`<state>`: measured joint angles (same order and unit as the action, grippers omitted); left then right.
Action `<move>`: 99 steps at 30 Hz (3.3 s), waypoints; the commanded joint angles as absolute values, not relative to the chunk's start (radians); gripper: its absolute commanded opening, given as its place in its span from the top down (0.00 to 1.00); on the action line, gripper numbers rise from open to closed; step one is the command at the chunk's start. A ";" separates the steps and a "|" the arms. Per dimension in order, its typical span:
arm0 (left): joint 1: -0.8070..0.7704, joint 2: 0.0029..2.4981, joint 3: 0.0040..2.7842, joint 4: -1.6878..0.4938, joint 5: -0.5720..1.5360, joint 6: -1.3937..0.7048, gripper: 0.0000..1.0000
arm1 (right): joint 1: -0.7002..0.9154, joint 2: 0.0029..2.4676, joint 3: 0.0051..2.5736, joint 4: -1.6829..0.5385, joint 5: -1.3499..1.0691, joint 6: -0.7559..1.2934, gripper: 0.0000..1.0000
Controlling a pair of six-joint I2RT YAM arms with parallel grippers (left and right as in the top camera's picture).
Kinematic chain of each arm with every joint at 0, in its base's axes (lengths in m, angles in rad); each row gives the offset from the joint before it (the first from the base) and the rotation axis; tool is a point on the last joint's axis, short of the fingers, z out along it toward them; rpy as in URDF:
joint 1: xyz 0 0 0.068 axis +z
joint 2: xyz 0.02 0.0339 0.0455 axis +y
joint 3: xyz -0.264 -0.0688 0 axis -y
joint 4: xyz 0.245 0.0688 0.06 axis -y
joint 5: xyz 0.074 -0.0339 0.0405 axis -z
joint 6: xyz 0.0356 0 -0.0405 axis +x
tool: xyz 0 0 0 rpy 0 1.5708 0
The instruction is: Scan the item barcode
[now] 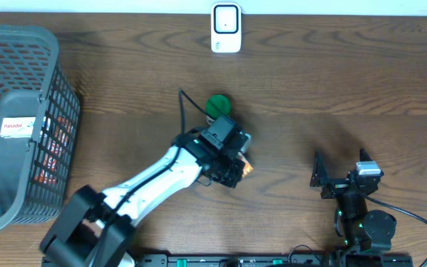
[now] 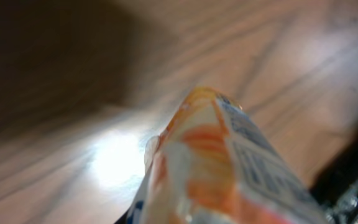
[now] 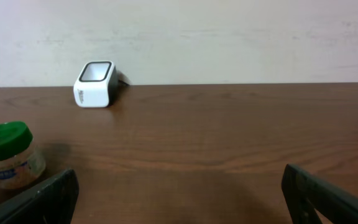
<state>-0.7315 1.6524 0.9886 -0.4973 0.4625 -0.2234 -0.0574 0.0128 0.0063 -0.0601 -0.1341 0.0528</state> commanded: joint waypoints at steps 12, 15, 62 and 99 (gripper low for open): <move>-0.729 1.663 0.981 -0.485 0.714 -0.203 0.14 | -0.051 0.010 0.005 -0.064 -0.132 0.066 0.01; -0.705 1.636 0.995 -0.488 0.713 -0.203 0.13 | -0.051 0.010 0.005 -0.064 -0.132 0.066 0.01; -0.921 1.694 0.901 -0.260 0.530 -0.516 0.92 | -0.051 0.010 0.005 -0.064 -0.132 0.066 0.01; -0.899 1.741 0.902 -0.591 -0.273 -1.177 0.92 | -0.051 0.010 0.005 -0.064 -0.132 0.067 0.01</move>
<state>-0.9062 1.7329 0.9150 -0.5858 -0.2142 -1.0992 -0.0574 0.0128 0.0063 -0.0601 -0.1341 0.0532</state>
